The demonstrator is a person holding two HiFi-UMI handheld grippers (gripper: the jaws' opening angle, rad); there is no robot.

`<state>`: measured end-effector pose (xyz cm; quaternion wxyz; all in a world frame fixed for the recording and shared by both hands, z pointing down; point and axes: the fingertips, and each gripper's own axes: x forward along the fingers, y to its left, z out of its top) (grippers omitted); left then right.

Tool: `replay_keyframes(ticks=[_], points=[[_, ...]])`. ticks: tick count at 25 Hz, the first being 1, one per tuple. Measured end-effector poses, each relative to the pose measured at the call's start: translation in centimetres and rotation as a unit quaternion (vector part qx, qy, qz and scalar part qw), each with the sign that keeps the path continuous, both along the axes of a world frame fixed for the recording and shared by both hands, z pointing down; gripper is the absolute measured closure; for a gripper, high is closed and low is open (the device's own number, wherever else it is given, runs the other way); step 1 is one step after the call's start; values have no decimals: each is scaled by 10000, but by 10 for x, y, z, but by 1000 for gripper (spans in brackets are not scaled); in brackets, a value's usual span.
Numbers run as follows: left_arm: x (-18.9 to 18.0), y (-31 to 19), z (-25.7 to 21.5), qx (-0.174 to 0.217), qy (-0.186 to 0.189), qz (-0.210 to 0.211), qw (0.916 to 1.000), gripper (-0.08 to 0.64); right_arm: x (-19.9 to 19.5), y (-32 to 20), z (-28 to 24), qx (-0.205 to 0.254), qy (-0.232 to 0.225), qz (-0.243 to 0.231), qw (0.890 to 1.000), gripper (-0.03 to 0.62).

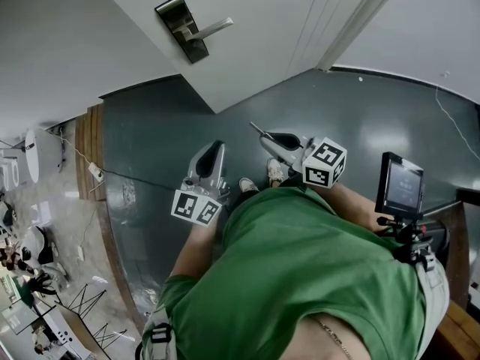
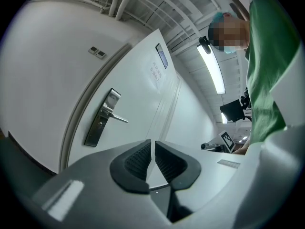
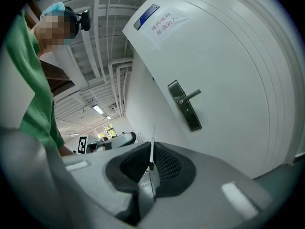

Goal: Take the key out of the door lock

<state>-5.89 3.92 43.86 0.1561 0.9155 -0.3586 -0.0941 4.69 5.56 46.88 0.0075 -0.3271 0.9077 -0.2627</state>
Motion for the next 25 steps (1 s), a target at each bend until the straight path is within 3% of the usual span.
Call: replay_keyframes(ticks=[25], points=[[20, -2, 14, -176, 34, 343, 9993, 528, 13, 6, 9, -65, -28, 267, 9996, 568]])
